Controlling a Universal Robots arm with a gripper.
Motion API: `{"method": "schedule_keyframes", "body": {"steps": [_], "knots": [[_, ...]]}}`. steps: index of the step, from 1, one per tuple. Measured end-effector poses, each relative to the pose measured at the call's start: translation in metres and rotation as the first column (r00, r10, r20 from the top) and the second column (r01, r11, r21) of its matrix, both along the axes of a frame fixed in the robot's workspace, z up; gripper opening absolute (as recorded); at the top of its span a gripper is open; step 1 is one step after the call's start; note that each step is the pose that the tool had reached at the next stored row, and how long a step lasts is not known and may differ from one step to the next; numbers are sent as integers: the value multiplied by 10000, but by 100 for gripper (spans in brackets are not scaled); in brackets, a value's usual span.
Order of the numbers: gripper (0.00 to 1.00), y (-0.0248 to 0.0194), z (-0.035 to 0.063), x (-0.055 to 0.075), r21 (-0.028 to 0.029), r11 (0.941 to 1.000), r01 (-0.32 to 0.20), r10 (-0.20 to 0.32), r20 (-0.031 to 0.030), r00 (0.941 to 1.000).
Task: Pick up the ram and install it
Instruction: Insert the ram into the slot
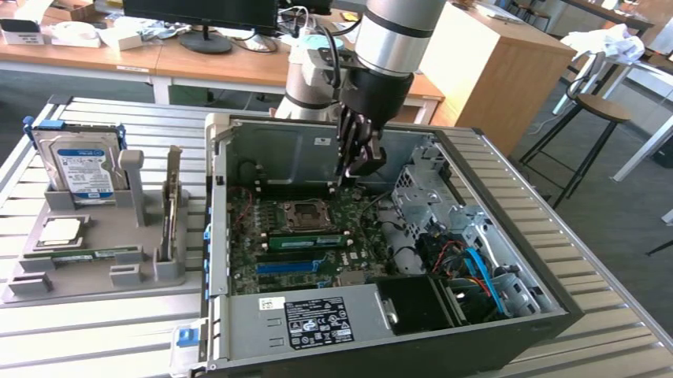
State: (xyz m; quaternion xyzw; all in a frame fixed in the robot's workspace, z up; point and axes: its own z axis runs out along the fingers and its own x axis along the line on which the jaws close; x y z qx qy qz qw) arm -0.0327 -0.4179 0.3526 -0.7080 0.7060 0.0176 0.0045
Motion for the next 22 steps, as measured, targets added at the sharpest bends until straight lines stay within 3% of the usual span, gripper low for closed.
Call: {"method": "schedule_keyframes", "body": {"steps": [10,13,15,22], "knots": [[31,0,0,0,0,10000,0,0,-1,10000],[23,0,0,0,0,10000,0,0,-1,10000],[11,0,0,0,0,10000,0,0,-1,10000],[10,0,0,6,0,10000,0,0,-2,10000]]}}
